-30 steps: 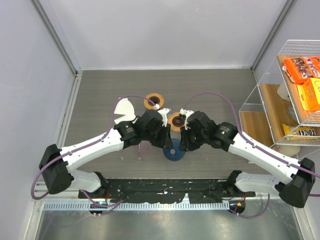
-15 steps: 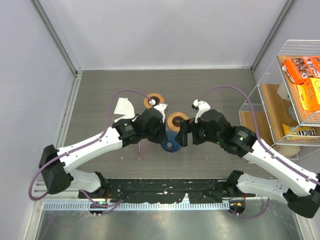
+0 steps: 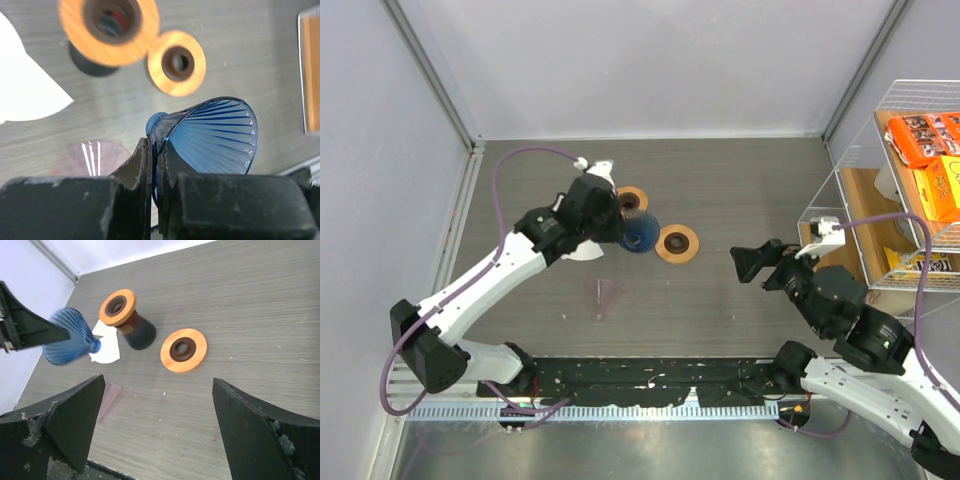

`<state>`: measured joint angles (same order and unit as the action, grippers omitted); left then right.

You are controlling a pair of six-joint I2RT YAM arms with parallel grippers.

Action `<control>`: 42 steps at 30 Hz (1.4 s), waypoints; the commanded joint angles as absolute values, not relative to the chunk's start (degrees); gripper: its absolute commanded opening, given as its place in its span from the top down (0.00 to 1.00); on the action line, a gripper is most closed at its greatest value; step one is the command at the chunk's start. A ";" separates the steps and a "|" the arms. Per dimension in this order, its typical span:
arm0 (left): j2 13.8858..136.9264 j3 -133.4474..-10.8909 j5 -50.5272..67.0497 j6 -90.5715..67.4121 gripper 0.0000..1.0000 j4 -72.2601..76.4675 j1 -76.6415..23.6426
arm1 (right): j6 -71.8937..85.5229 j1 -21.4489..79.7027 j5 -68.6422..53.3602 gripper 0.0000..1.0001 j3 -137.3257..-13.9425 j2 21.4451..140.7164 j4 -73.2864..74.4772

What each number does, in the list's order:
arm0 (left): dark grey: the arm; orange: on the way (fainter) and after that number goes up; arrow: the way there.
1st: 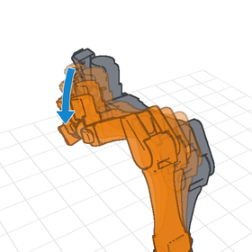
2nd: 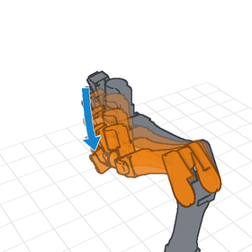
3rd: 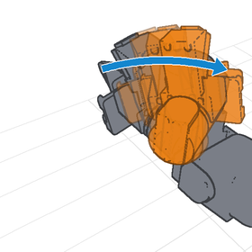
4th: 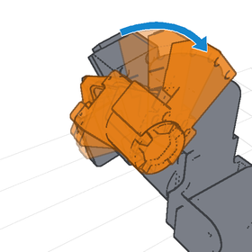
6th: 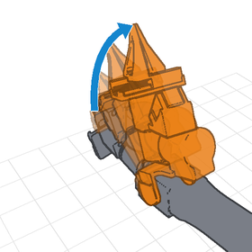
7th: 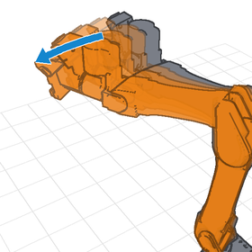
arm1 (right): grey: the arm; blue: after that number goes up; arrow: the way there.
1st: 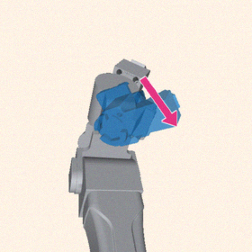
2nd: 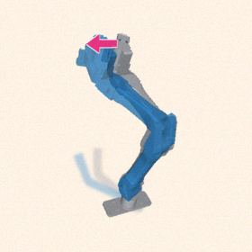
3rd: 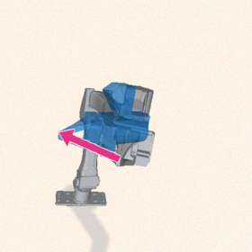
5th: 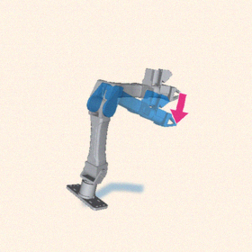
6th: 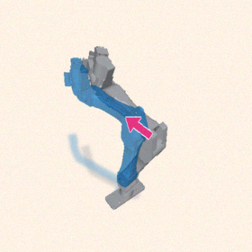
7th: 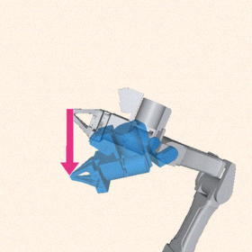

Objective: Place the coffee filter in the dripper

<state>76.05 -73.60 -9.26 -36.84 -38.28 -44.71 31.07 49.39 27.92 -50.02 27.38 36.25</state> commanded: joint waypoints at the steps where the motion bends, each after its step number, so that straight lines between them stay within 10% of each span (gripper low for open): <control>1: 74.96 -79.01 -8.00 -34.72 1.00 -34.38 -38.07 | 30.42 49.57 35.50 0.05 -44.84 24.09 34.01; 42: 99.23 -95.36 8.26 -32.52 1.00 -36.56 -24.43 | 29.44 49.57 40.78 0.05 -44.03 22.68 40.25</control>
